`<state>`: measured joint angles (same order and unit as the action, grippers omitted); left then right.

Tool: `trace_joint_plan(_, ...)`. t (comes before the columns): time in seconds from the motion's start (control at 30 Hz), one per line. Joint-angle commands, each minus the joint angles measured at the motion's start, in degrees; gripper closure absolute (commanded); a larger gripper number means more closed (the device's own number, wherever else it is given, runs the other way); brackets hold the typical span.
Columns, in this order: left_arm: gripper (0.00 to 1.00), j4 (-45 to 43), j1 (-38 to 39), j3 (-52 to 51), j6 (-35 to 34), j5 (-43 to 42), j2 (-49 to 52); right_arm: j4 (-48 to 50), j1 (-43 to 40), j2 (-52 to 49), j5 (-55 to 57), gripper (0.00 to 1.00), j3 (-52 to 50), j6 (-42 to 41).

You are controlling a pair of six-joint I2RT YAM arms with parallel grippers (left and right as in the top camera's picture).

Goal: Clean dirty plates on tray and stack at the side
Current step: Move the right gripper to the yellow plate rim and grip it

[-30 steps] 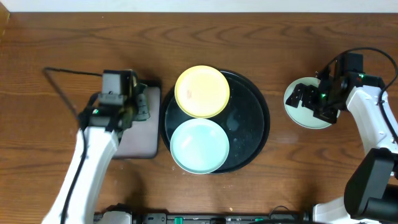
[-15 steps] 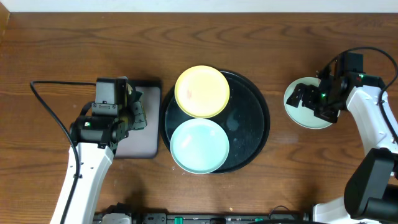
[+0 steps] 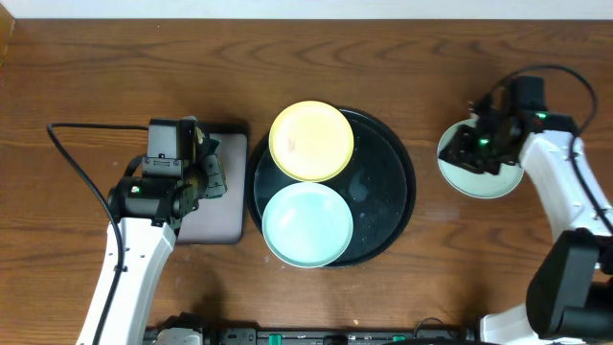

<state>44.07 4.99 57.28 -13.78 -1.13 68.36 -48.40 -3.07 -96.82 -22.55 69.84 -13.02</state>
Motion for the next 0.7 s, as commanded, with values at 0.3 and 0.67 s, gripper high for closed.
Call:
trace_joint_plan(0.3,0.92,0.24,0.13,1.18,-1.42,0.20,0.24,10.12,20.96,0.15,13.88,0.46,0.11,-8.98)
trace_joint_plan(0.67,0.92,2.14,0.13,1.01,-1.53,-1.42,0.24,18.47,30.93,-0.68,27.65,0.39,0.11,-13.25)
